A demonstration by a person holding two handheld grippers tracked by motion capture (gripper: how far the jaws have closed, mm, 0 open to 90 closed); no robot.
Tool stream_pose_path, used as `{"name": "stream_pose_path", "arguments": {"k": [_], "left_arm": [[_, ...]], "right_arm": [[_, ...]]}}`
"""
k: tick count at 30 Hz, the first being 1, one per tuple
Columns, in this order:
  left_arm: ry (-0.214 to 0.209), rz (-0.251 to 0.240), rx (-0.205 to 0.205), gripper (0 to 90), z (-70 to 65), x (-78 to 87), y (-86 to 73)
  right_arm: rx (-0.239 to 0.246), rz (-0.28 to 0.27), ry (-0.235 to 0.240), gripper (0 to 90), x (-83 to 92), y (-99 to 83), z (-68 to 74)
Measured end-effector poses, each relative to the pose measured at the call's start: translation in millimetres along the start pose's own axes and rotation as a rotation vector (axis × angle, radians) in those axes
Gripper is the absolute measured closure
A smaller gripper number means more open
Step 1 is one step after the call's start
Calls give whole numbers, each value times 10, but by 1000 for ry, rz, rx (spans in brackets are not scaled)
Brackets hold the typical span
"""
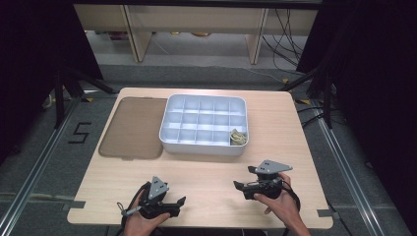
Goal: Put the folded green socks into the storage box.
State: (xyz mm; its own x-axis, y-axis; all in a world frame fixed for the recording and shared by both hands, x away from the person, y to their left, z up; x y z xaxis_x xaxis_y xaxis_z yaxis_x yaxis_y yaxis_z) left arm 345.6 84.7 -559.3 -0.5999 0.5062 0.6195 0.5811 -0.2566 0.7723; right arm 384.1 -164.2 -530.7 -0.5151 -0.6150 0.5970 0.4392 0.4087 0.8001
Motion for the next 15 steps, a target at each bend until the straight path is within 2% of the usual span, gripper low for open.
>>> {"name": "stream_pose_path", "arguments": {"k": [2,3,4,5,7,8,10,11,12,13,14,15], "left_arm": [[3,0,5,192,-5,-3,-2],[2,5,9,192,-11,-3,-9],[2,5,9,192,-11,-3,-9],[-4,25,-23,193,8,6,-30],[0,30,-25,192,7,8,-30],[1,13,-14,192,-2,-3,-18],[0,19,-22,192,0,0,-22],[5,8,-3,192,-7,-15,-18],[5,8,-3,193,-7,-15,-18],[-2,8,9,193,-21,-18,-21],[-2,12,0,193,-17,-19,-24],[-7,8,9,192,-29,-24,-22]], "right_arm": [[16,-6,14,215,-6,-12,7],[44,-9,34,216,-4,-24,4],[47,-11,1,216,4,-33,-13],[39,-11,24,215,-2,-45,12],[39,-5,13,215,5,-61,10],[42,-2,12,214,10,-74,13],[47,4,17,208,13,-101,23],[14,3,29,184,2,-125,61],[14,3,29,184,2,-125,61],[38,9,19,165,4,-134,26],[36,11,23,160,0,-142,21],[10,18,8,161,10,-154,14]]}}
Point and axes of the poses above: each handheld gripper's, and its own axes: x roughly backward along the jaws, y roughly out of its top, z roughly to its left, the point moved 9 cm from there along -x, roughly forward along the jaws, and after that the axes turned 5 degrees about x, right-handed, at the moved point
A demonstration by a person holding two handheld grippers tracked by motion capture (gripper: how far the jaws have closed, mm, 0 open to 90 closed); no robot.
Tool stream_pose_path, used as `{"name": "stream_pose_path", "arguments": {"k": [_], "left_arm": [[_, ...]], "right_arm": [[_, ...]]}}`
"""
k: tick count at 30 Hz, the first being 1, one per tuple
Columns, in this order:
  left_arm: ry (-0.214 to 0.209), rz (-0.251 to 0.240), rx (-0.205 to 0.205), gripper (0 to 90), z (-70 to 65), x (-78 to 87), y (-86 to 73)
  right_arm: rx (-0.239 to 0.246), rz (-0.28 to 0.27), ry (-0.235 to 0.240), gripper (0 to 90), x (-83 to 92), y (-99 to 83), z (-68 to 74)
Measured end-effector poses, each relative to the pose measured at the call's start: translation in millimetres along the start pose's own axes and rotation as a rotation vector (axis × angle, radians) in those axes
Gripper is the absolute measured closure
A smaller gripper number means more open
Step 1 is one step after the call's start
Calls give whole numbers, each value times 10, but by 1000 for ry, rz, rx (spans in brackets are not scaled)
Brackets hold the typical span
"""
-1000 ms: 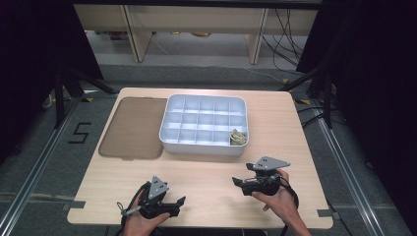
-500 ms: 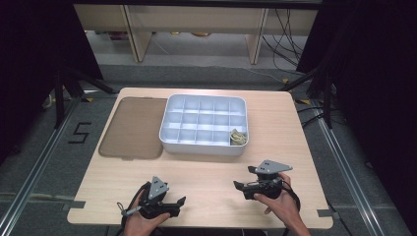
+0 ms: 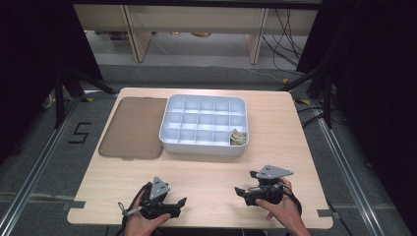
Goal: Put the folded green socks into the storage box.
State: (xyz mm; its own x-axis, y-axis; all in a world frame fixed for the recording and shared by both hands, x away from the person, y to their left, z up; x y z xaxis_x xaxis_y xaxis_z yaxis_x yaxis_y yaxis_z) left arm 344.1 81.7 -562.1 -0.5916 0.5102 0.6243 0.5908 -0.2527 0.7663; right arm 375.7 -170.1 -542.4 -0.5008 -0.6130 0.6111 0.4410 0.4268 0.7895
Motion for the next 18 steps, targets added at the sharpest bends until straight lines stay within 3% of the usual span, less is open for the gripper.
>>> {"name": "stream_pose_path", "arguments": {"k": [2,3,4,6,7,8,11,15,16,17,18], "left_arm": [[-3,-5,-9,192,-4,-2,5],[1,5,-21,192,2,6,0],[-1,-5,-8,192,-10,-4,6],[5,48,-69,192,39,31,-32],[0,32,-47,192,17,21,-22],[5,43,-67,192,34,27,-28],[5,45,-60,192,30,25,-33],[4,45,-52,192,27,23,-36],[4,45,-52,192,27,22,-37],[4,46,-54,192,27,23,-38],[7,48,-52,192,26,24,-39]], "right_arm": [[-2,-3,-4,160,12,-10,-14],[-4,-7,26,160,6,-13,3],[-13,-1,0,160,27,-30,-7],[-11,-6,-3,160,26,-35,-8],[-15,-2,1,160,32,-45,3],[-18,-3,0,160,41,-60,11],[-29,-1,19,160,40,-84,43],[-19,5,0,159,51,-131,21],[-54,14,17,159,57,-149,61],[-13,12,27,159,54,-154,30],[-14,13,16,159,61,-164,28]]}}
Point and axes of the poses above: each handheld gripper's, and its own axes: x roughly backward along the jaws, y roughly out of its top, z roughly to its left, the point moved 9 cm from there along -x, roughly forward along the jaws, and after that the axes turned 5 degrees about x, right-handed, at the moved point
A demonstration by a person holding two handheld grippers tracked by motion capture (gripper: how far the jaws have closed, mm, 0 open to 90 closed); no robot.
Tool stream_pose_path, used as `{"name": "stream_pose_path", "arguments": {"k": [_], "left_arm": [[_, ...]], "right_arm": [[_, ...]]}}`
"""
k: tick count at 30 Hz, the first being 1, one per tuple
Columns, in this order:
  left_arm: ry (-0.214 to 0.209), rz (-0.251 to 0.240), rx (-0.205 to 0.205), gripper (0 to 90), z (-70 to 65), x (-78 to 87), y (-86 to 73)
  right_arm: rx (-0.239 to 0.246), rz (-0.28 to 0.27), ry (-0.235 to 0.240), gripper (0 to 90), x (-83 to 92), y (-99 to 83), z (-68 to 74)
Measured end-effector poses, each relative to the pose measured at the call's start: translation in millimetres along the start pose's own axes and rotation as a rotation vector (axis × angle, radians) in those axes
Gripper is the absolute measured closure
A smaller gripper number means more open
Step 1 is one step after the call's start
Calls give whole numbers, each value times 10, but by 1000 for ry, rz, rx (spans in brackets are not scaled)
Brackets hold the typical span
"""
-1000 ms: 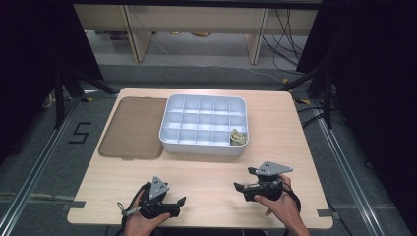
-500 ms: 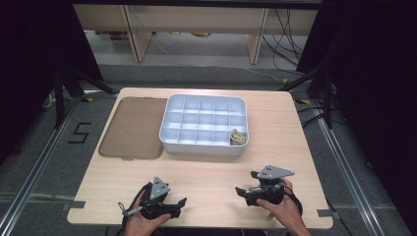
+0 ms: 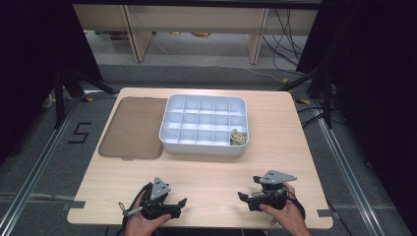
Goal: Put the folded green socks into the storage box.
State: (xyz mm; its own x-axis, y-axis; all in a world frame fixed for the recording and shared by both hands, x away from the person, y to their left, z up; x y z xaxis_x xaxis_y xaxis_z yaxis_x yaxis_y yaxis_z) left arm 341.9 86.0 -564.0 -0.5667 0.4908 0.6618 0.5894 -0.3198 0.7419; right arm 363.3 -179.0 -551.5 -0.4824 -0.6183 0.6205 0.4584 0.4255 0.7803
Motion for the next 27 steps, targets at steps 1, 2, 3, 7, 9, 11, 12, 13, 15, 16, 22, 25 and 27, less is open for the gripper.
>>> {"name": "stream_pose_path", "arguments": {"k": [1,2,3,7,9,11,12,13,15,16,22,25,27], "left_arm": [[0,0,1,192,-1,0,0],[0,0,0,192,0,0,0],[0,-1,1,192,-1,0,0],[-2,-5,1,192,0,-2,4],[-6,-10,9,192,-10,-7,8],[-7,-15,16,192,-17,-11,11],[-5,-19,16,192,-18,-13,15],[-5,-18,10,192,-16,-13,16],[1,-6,-9,192,-2,-3,7],[2,1,-14,192,4,3,2],[3,-7,-5,192,3,-1,8],[1,-10,-2,192,2,-4,10],[3,-6,-1,192,6,-4,6]], "right_arm": [[-4,-9,1,159,2,-3,9],[0,-2,1,159,8,-14,11],[1,-2,2,159,17,-21,17],[-3,8,-12,159,51,-64,30],[-17,11,-14,158,62,-86,52],[5,7,18,159,64,-98,65],[11,7,3,159,71,-105,65],[1,9,-13,159,81,-119,69],[5,11,-1,158,92,-132,86],[-5,16,-10,158,106,-147,102],[7,18,-14,159,133,-170,91],[2,17,-15,159,135,-170,86],[12,12,-7,158,127,-165,84]]}}
Point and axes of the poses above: each handheld gripper's, and its own axes: x roughly backward along the jaws, y roughly out of its top, z roughly to its left, the point moved 9 cm from there along -x, roughly forward along the jaws, and after that the axes turned 5 degrees about x, right-handed, at the moved point
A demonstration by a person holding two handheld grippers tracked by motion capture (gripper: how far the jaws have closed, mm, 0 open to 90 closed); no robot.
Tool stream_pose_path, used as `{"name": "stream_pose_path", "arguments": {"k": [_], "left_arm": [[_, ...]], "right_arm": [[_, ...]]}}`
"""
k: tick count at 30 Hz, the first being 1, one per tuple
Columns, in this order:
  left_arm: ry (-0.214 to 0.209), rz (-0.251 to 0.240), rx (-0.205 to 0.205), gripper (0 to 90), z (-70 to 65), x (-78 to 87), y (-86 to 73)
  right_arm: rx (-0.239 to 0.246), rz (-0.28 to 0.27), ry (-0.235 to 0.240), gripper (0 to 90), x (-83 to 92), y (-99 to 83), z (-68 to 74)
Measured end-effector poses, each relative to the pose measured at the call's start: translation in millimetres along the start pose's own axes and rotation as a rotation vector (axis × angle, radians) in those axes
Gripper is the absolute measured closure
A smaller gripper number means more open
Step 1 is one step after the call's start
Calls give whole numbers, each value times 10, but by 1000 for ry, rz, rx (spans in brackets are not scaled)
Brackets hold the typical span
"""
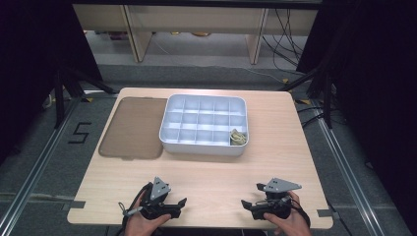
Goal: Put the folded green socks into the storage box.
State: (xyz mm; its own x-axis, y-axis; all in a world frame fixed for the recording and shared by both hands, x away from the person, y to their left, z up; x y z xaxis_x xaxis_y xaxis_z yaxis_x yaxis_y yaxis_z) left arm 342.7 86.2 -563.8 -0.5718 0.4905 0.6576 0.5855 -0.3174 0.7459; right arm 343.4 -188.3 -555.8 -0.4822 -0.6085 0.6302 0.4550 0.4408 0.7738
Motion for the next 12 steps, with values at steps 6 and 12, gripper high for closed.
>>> {"name": "stream_pose_path", "arguments": {"k": [6,12], "left_arm": [[0,1,-3,192,1,-2,0],[1,-31,26,192,-13,-29,23]], "right_arm": [[1,2,16,159,-10,-1,11],[-15,4,-9,159,11,-2,1]]}}
Point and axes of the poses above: each handheld gripper's, and its own axes: x roughly backward along the jaws, y roughly out of its top, z roughly to its left, the point moved 9 cm from there along -x, roughly forward along the jaws, and after that the axes turned 5 degrees about x, right-handed, at the moved point
